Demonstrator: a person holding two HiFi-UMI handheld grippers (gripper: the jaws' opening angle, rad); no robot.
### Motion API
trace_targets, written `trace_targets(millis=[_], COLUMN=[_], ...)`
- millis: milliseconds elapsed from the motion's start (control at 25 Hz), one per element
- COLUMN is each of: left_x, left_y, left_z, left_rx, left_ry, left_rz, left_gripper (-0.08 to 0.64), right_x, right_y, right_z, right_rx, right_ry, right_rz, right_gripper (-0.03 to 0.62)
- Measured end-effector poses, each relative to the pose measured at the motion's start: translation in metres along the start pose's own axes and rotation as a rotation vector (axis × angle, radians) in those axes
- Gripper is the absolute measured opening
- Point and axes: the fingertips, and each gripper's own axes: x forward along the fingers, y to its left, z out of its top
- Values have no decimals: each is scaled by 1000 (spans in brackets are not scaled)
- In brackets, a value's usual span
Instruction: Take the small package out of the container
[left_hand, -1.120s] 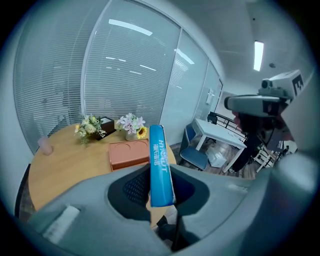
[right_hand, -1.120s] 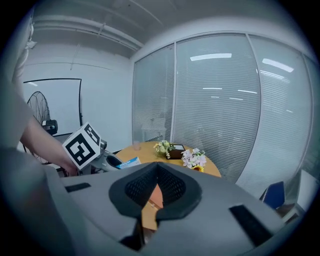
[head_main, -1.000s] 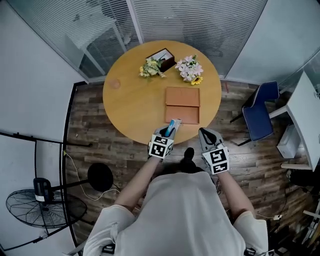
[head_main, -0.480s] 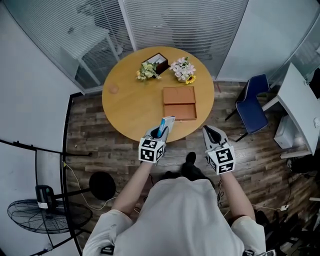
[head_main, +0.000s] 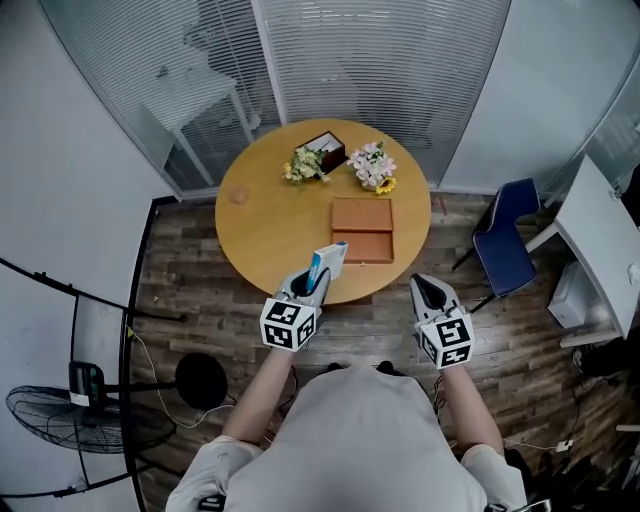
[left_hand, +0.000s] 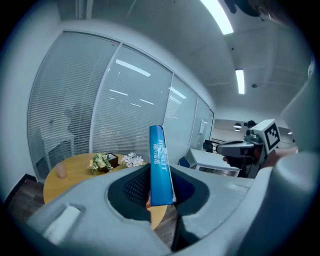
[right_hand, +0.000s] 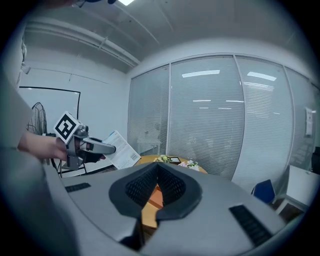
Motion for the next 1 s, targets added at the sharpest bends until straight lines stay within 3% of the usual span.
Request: trace_targets(millis=[320, 480, 1000], left_x=[-24, -24, -16], left_y=[-10, -17, -31], left_z=[15, 17, 19], left_rx=[-28, -50, -74], left_ry=[-49, -63, -66], left_rz=[75, 95, 95], left_gripper=[71, 71, 71], right_x=[-13, -19, -24], right_y=[-22, -28, -38], right_z=[1, 6, 2], right_rx=[69, 57, 60], right_ry=[-39, -51, -51], right_rz=[39, 57, 75], right_gripper=[3, 3, 3])
